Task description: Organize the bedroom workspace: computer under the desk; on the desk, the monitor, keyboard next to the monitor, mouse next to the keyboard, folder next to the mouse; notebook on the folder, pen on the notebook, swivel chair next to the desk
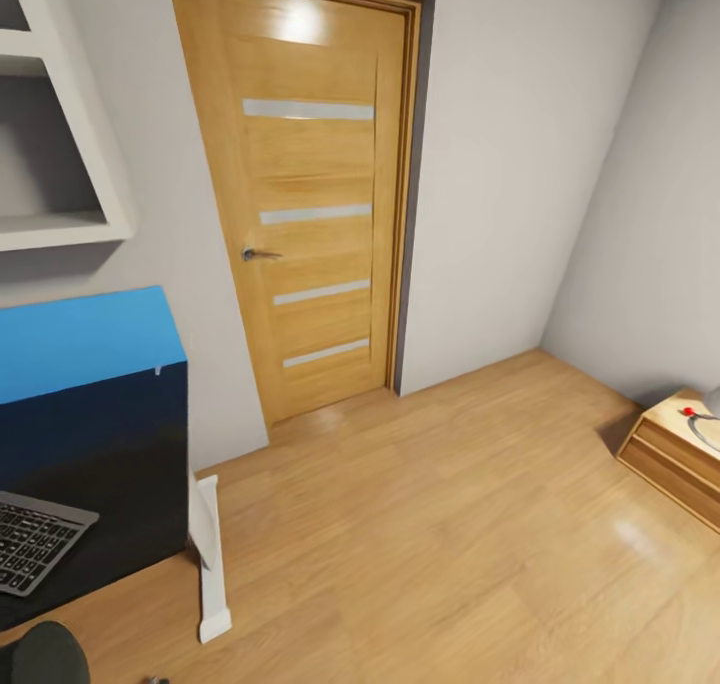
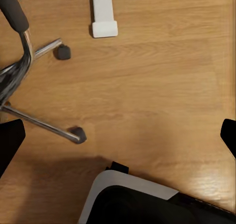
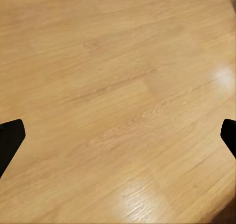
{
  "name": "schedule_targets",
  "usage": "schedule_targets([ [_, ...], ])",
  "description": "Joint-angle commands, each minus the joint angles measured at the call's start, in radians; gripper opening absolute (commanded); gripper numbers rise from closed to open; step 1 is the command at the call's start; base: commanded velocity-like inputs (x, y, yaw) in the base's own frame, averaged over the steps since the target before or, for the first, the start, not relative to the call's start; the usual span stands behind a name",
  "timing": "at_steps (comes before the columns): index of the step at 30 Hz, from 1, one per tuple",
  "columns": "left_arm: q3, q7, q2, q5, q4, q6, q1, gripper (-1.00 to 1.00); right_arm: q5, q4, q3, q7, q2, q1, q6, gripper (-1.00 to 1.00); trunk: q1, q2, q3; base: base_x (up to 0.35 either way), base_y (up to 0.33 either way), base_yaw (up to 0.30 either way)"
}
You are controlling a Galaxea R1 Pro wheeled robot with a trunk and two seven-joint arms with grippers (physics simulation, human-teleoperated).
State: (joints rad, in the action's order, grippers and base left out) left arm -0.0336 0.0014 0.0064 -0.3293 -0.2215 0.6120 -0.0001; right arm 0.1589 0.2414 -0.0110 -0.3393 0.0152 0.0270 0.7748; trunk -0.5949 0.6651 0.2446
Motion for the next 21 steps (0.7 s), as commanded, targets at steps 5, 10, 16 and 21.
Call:
schedule_targets([
  [5, -0.003, 0.0, 0.0, 0.003, -0.001, 0.001, 0.0, 1.0, 0.01, -0.001, -0.001, -0.01, 0.0, 0.001, 0.0, 1.0, -0.001, 0.001, 0.001, 0.326, -0.081, 0.0],
  [10, -0.003, 0.0, 0.0, 0.004, -0.001, 0.001, 0.0, 1.0, 0.01, -0.001, -0.001, -0.01, 0.0, 0.001, 0.0, 1.0, -0.001, 0.001, 0.001, 0.326, -0.082, 0.0],
  [16, -0.003, 0.0, 0.0, 0.004, 0.0, 0.0, 0.0, 1.0, 0.01, -0.001, -0.001, -0.01, 0.0, 0.001, 0.0, 1.0, -0.001, 0.001, 0.001, 0.326, -0.082, 0.0],
  [21, -0.003, 0.0, 0.0, 0.004, -0.001, 0.0, 0.0, 1.0, 0.01, -0.001, -0.001, -0.01, 0.0, 0.001, -0.001, 1.0, -0.001, 0.001, 0.001, 0.326, -0.082, 0.0],
])
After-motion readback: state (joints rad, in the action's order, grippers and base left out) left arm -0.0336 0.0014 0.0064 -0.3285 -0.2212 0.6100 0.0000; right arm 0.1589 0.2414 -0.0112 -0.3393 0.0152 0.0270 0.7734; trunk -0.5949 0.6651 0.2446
